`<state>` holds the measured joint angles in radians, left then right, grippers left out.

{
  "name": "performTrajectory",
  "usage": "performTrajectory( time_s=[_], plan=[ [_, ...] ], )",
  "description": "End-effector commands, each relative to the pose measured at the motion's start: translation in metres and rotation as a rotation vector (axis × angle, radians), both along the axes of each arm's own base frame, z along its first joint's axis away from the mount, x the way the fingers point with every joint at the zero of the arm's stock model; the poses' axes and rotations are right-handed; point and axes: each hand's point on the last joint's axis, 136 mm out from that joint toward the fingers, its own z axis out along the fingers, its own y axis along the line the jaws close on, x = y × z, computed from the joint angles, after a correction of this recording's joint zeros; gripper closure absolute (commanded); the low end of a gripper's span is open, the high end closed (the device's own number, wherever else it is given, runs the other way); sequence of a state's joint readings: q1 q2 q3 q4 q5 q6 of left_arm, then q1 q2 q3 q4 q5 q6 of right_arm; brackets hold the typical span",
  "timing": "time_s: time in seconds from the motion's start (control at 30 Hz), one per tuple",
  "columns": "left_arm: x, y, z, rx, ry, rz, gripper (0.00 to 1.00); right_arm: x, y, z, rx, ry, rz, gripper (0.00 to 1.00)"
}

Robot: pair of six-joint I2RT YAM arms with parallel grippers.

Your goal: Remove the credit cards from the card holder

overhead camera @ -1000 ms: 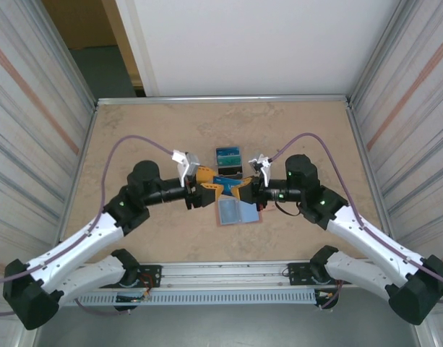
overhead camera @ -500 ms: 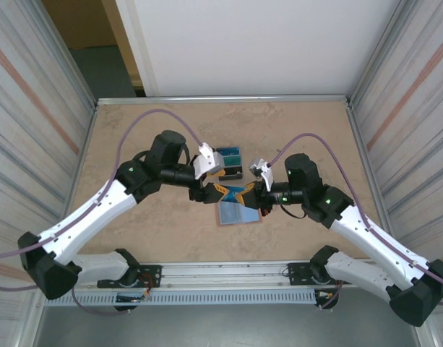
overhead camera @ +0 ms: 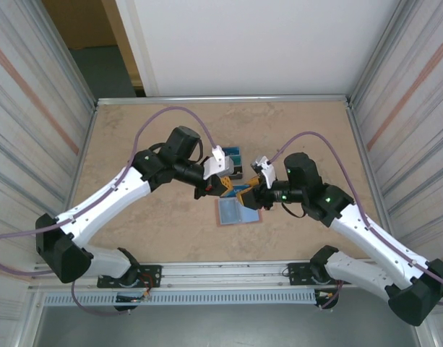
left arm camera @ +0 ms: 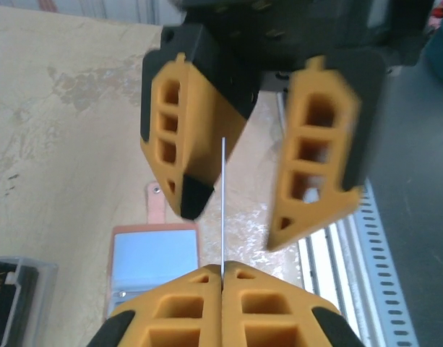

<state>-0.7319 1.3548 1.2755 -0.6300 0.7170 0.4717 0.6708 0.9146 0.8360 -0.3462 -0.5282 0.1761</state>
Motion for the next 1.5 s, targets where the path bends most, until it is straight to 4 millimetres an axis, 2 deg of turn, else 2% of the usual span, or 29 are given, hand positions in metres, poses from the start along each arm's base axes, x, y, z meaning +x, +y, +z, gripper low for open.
performTrajectory(
  time_s=[0.0, 0.07, 0.1, 0.2, 0.43, 0.6, 0.8, 0.9, 1.2, 1.47],
  plan=[
    [0.028, 0.003, 0.000, 0.017, -0.091, 0.063, 1.00, 0.020, -0.019, 0.016, 0.004, -0.044, -0.137, 0.46],
    [0.051, 0.007, -0.007, 0.033, -0.146, 0.122, 1.00, 0.030, -0.029, 0.015, -0.002, -0.027, -0.207, 0.39],
    [0.061, 0.008, -0.012, 0.042, -0.175, 0.142, 1.00, 0.034, -0.034, 0.013, -0.007, -0.018, -0.237, 0.31],
    [0.096, 0.010, -0.024, 0.060, -0.252, 0.194, 1.00, 0.047, -0.046, 0.011, -0.024, -0.012, -0.335, 0.00],
    [0.171, 0.015, -0.048, 0.039, -0.262, 0.237, 1.00, 0.068, -0.072, 0.016, -0.083, -0.032, -0.504, 0.01],
    [0.201, 0.011, -0.070, 0.080, -0.293, 0.195, 1.00, 0.076, -0.083, 0.020, -0.089, -0.041, -0.565, 0.01],
    [0.225, 0.003, -0.091, 0.086, -0.291, 0.159, 1.00, 0.079, -0.096, 0.027, -0.130, -0.063, -0.630, 0.01],
    [0.231, 0.000, -0.101, 0.085, -0.273, 0.140, 1.00, 0.078, -0.103, 0.031, -0.132, -0.074, -0.656, 0.01],
    [0.244, 0.007, -0.125, 0.112, -0.256, 0.135, 1.00, 0.071, -0.122, 0.043, -0.097, -0.115, -0.740, 0.01],
    [0.248, 0.013, -0.138, 0.138, -0.239, 0.129, 1.00, 0.068, -0.123, 0.043, -0.076, -0.106, -0.749, 0.01]
  ],
)
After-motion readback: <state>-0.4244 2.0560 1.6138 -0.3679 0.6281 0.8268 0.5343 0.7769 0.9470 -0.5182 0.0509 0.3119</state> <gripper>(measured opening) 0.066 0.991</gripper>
